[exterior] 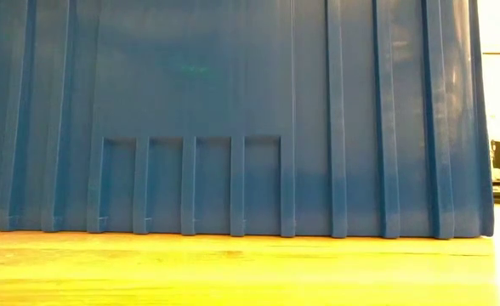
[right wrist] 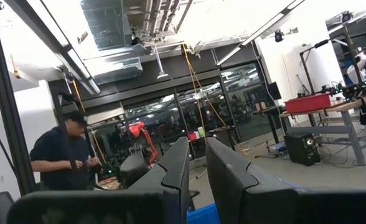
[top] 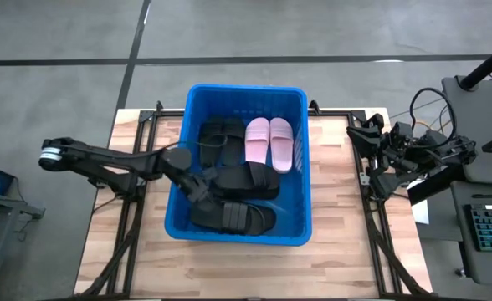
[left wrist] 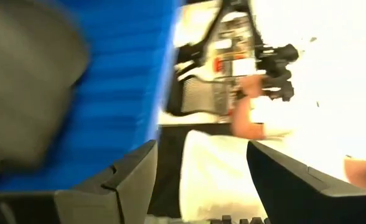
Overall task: Pick and place slides into bin
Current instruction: Return to Home Position
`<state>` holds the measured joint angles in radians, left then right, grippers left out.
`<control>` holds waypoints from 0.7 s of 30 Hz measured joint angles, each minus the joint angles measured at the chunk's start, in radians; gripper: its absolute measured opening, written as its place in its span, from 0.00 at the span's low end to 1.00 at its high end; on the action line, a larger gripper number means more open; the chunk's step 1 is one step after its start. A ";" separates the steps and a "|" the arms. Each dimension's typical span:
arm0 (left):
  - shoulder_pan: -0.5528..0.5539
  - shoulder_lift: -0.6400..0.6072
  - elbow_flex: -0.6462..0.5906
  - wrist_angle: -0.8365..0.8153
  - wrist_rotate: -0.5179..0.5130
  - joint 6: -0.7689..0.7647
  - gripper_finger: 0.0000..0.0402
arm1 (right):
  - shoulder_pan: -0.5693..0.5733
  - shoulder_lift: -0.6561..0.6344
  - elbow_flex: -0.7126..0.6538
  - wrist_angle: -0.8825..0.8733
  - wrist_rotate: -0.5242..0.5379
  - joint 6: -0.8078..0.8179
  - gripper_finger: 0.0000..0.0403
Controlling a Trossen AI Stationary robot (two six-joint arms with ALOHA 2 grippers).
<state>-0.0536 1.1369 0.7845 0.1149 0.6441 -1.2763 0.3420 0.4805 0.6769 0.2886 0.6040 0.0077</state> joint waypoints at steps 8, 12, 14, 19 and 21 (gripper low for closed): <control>0.000 0.009 0.000 0.298 -0.004 0.004 0.58 | 0.000 0.000 0.000 0.000 0.000 0.017 0.12; 0.001 0.055 0.001 0.464 -0.091 0.187 0.57 | 0.000 0.000 0.000 0.007 0.000 0.018 0.12; 0.002 0.078 0.009 0.527 -0.182 0.367 0.53 | 0.000 0.000 0.000 0.008 0.000 0.018 0.12; 0.001 0.112 0.062 0.539 -0.478 0.842 0.37 | 0.000 0.000 0.000 0.008 0.000 0.017 0.12; 0.002 0.122 0.089 0.539 -0.595 0.959 0.28 | 0.000 0.000 0.000 0.008 0.000 0.018 0.12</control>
<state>-0.0521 1.2589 0.8734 0.6534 0.0489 -0.3172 0.3416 0.4808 0.6769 0.2962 0.6037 0.0253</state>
